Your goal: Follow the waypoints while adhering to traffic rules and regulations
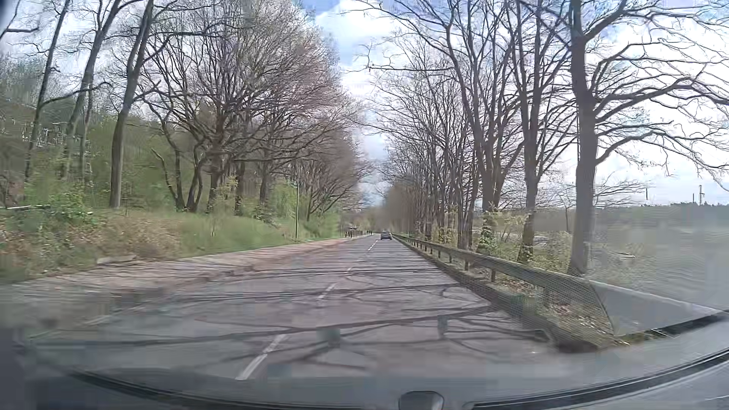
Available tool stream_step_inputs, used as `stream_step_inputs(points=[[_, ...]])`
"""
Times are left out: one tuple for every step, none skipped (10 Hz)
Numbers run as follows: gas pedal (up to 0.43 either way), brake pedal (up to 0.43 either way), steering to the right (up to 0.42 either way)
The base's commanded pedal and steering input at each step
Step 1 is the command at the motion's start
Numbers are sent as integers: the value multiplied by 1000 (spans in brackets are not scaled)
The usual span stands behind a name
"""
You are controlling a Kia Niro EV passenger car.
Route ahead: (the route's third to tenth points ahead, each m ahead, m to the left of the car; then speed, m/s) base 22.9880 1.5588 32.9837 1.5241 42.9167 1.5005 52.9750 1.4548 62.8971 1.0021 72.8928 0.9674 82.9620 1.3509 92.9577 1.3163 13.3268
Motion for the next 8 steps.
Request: stream_step_inputs(points=[[20, 0, 2], [20, 0, 3], [20, 0, 3], [20, 0, 3], [20, 0, 3], [20, 0, 3], [20, 0, 3], [8, 0, 3]])
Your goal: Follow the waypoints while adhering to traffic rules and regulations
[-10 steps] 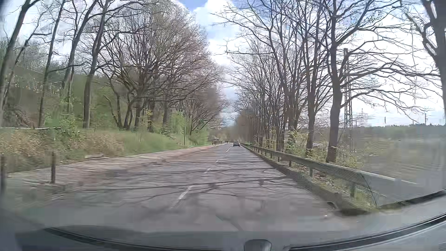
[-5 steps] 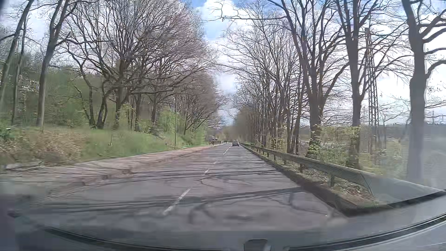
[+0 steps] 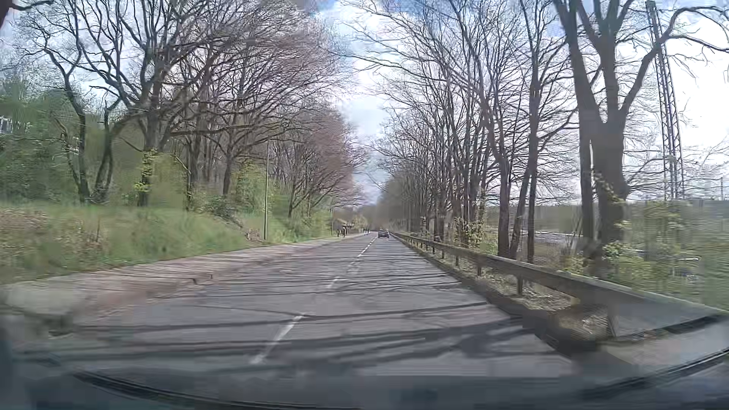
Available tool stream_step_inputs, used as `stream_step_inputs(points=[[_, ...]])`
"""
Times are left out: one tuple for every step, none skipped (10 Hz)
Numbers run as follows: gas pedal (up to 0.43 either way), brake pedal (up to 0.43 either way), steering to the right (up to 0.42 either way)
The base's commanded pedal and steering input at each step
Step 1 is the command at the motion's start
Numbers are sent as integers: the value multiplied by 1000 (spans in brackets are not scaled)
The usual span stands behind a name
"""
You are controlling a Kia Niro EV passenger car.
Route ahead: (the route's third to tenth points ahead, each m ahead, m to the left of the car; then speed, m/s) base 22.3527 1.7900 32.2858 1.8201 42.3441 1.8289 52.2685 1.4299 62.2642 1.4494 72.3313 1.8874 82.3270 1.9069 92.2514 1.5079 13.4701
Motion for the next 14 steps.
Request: stream_step_inputs(points=[[8, 0, 2], [8, 0, 1], [8, 0, 1], [8, 0, 1], [8, 0, 1], [8, 0, 1], [8, 0, 1], [20, 0, 1], [20, 0, 1], [28, 0, 1], [28, 0, 1], [28, 0, 1], [28, 0, 1], [47, 0, 1]])
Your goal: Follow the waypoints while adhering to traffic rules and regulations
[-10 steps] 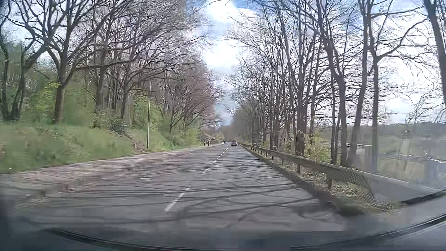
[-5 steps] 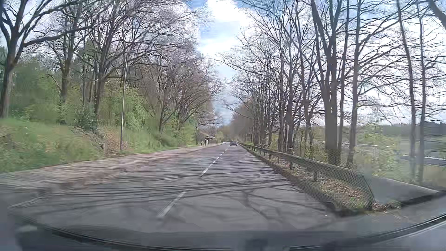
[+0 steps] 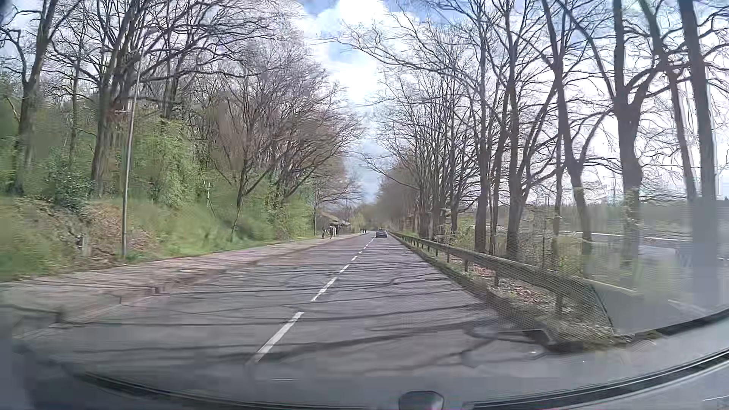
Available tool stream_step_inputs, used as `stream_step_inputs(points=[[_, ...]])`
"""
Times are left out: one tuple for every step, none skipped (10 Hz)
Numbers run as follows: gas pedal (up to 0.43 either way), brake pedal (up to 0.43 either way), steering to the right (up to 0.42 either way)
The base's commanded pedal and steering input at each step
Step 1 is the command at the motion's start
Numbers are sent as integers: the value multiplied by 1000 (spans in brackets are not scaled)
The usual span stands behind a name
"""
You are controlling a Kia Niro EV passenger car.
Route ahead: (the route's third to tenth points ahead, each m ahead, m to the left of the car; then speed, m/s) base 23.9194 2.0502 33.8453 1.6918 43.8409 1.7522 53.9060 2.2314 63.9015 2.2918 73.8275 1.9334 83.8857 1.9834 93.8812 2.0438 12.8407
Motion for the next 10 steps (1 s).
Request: stream_step_inputs(points=[[47, 0, 1], [59, 0, 1], [79, 0, 1], [87, 0, 1], [87, 0, 1], [87, 0, 1], [87, 0, 0], [98, 0, 0], [98, 0, 0], [98, 0, 0]])
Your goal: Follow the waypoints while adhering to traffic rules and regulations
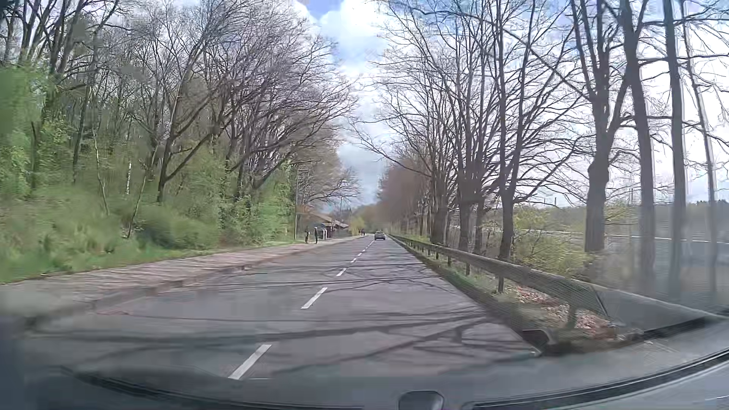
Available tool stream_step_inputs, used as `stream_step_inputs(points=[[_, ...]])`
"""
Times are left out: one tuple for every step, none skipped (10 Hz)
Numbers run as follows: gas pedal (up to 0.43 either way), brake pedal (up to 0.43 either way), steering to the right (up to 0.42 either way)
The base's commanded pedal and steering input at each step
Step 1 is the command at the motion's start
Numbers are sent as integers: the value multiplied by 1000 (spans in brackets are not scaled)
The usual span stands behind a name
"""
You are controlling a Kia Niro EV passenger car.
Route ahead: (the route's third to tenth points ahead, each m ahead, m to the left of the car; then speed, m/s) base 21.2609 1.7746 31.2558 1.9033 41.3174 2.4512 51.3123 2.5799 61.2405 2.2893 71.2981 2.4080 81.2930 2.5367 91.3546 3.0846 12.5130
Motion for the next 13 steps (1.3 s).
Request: stream_step_inputs(points=[[98, 0, 0], [98, 0, 0], [98, 0, 0], [98, 6, 0], [98, 0, 0], [98, 0, 0], [98, 0, 0], [98, 0, 0], [98, 0, 0], [98, 0, 0], [110, 0, 0], [110, 0, 0], [110, 0, 0]])
